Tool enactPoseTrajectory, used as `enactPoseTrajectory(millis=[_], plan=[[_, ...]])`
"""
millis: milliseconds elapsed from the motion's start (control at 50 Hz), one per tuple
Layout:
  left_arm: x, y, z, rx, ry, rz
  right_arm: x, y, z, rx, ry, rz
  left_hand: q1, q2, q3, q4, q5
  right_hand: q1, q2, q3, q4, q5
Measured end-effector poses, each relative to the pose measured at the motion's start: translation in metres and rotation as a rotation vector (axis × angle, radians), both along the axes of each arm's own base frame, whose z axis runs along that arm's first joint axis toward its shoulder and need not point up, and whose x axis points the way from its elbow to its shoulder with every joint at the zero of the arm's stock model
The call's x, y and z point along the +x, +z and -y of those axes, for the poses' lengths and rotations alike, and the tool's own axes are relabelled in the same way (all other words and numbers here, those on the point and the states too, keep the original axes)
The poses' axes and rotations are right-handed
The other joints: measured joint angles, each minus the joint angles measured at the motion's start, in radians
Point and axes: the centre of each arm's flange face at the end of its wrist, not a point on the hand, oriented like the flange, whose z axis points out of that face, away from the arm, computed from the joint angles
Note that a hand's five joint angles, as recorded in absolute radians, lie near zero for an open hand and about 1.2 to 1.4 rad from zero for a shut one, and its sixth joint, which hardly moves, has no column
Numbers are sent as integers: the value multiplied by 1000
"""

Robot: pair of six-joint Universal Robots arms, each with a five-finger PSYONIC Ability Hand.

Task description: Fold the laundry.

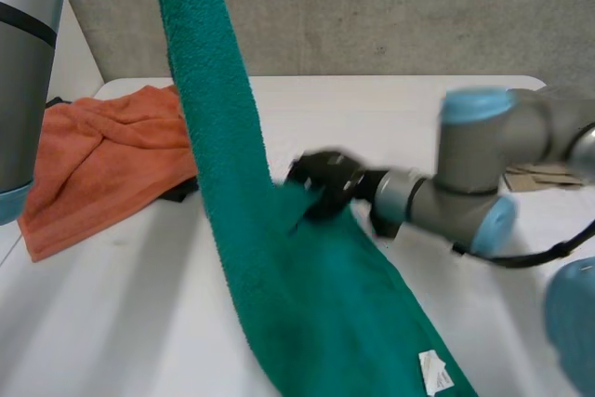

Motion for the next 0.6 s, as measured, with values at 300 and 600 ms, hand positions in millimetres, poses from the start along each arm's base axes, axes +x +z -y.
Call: enactPoseTrajectory(millis=[300, 600], plan=[[30, -32, 38, 90, 133, 37, -127, 164, 19, -335, -310, 79, 0, 0, 0, 0, 0, 0, 0, 0, 6, 7], [16, -180, 60, 482, 127, 235, -153, 111, -34, -335, -331, -251, 0, 0, 0, 0, 0, 0, 0, 0, 6, 12]])
